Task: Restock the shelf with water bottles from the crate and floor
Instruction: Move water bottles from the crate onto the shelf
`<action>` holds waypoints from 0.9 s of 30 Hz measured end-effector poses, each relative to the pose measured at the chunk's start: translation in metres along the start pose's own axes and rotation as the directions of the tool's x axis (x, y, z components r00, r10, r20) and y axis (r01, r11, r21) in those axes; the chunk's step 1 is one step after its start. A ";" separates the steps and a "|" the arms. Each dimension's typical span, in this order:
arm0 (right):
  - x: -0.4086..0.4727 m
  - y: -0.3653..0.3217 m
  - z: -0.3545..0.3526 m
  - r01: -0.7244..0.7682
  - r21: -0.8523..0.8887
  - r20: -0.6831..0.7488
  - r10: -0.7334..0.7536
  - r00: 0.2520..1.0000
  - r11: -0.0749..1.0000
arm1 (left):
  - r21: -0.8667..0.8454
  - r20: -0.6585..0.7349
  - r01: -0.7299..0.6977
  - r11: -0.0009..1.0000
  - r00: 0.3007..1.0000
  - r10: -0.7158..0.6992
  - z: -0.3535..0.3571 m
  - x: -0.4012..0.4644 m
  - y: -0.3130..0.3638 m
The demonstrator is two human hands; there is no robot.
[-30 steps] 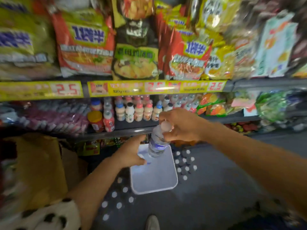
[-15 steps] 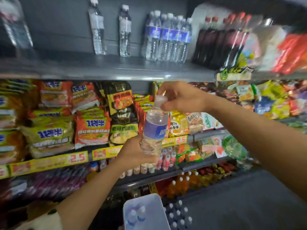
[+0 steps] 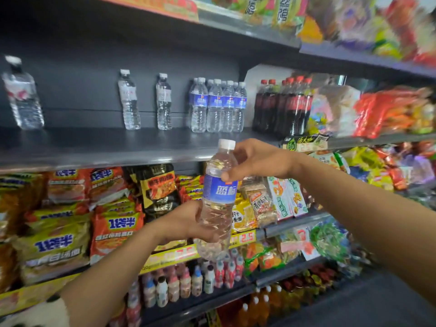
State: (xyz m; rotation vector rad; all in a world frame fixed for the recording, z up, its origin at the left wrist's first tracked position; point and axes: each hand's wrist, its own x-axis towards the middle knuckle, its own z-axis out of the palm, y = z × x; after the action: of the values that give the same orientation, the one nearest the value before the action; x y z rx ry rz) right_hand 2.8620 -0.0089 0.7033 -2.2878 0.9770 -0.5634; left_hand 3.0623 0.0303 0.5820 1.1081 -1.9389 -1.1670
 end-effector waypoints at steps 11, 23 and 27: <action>0.074 0.020 -0.151 0.125 -0.161 -0.269 -0.165 0.949 0.979 | 0.087 -0.251 -0.101 0.991 0.961 0.120 -0.040 0.160 0.083; 0.182 0.113 -0.269 0.036 -0.174 -0.372 -0.099 0.923 0.984 | 0.189 -0.433 -0.019 0.982 0.895 0.101 -0.087 0.370 0.103; 0.210 0.148 -0.285 -0.006 -0.216 -0.332 -0.068 0.941 0.976 | 0.197 -0.454 0.064 0.978 0.890 0.033 -0.091 0.418 0.085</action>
State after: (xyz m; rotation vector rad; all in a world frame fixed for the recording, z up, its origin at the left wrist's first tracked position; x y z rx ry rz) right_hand 2.7581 -0.3480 0.8487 -2.4489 1.2160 -0.9284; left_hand 2.9140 -0.3525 0.7301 1.3677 -1.7020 -0.6382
